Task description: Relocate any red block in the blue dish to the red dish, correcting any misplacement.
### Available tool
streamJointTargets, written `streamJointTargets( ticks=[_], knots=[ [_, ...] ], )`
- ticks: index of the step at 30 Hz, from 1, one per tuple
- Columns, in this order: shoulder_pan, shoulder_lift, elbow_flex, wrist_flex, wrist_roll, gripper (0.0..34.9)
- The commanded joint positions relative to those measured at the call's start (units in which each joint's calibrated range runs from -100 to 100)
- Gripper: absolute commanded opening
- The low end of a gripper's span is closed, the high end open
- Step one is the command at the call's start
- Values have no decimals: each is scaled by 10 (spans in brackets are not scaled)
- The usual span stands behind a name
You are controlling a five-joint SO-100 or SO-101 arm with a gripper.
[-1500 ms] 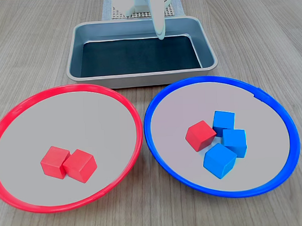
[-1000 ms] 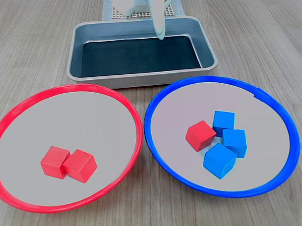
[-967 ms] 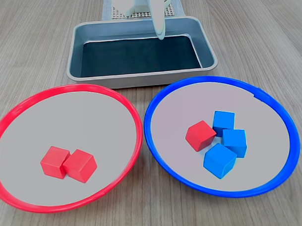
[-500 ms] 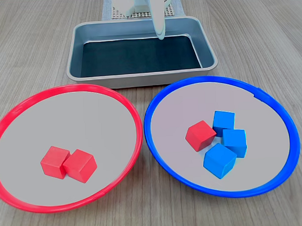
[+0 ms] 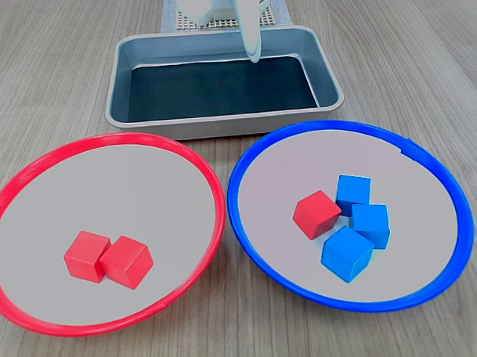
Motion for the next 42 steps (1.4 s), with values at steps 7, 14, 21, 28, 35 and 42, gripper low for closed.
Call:
streamJointTargets(
  ticks=[7, 14, 21, 28, 35, 42],
  knots=[
    [5, -6, 0, 3, -2, 4],
    [5, -6, 0, 3, -2, 4],
    [5, -6, 0, 3, -2, 4],
    [2, -6, 0, 3, 0, 5],
    [-3, -6, 0, 3, 2, 4],
    [0, 3, 0, -3, 16, 3]
  ],
)
